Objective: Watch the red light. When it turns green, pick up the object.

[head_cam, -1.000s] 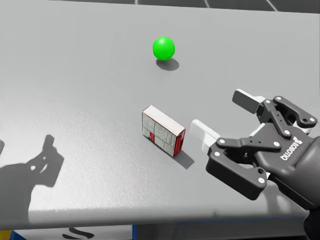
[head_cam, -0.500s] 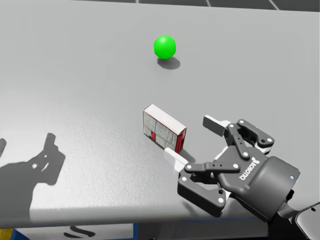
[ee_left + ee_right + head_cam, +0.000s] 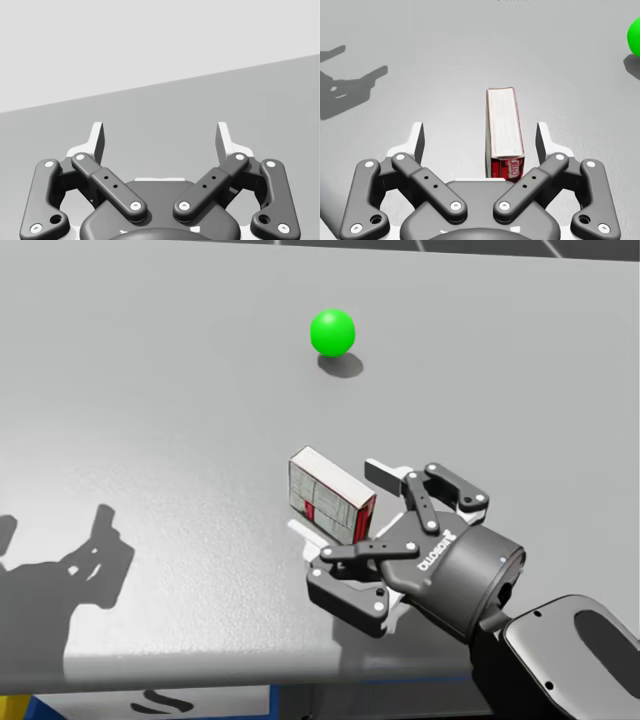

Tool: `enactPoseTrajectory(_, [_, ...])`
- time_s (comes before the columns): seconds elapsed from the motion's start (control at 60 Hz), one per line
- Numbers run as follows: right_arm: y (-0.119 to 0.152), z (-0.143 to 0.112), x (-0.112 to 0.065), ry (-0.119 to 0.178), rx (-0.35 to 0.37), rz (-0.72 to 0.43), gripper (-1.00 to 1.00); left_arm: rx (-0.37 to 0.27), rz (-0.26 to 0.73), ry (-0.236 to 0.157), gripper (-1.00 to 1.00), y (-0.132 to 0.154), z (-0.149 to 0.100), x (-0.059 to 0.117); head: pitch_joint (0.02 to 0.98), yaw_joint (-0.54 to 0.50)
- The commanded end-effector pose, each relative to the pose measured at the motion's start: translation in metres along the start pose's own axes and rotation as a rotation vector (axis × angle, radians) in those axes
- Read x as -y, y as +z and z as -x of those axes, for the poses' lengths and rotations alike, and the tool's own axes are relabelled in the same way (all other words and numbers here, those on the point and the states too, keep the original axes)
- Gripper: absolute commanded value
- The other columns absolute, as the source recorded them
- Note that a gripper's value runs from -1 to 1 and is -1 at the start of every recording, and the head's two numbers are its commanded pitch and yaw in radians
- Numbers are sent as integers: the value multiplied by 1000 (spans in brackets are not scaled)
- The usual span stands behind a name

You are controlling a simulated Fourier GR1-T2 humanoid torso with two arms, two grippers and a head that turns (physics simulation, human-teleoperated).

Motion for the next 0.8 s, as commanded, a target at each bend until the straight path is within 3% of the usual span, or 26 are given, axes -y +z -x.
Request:
enactPoseTrajectory(0.017, [-17, -1, -1, 23, -13, -10, -1000, 2, 0, -3, -1000, 0, 0, 0, 877, -88])
enactPoseTrajectory(0.4, [-23, 4, 2, 11, -51, -14, -1000, 2, 0, -3, -1000, 0, 0, 0, 877, -87])
enactPoseTrajectory(0.45, [-22, 4, 2, 13, -53, -14, -760, 2, 0, -3, -1000, 0, 0, 0, 876, -88])
enactPoseTrajectory(0.467, [-21, 4, 3, 16, -51, -10, -437, 2, 0, -3, -1000, 0, 0, 0, 875, -88])
enactPoseTrajectory(0.483, [-20, 5, 3, 30, -39, 1, 528, 2, 0, -3, -1000, 0, 0, 0, 874, -88])
enactPoseTrajectory(0.517, [-20, 5, 3, 31, -38, 5, 864, 2, 0, -3, -1000, 0, 0, 0, 873, -88])
enactPoseTrajectory(0.583, [-19, 5, 4, 24, -38, 10, 998, 2, 0, -3, -1000, 0, 0, 0, 866, -89])
enactPoseTrajectory(0.8, [-18, 6, 3, 23, -44, 10, 1000, 2, 0, -3, -1000, 0, 0, 0, 751, -88])
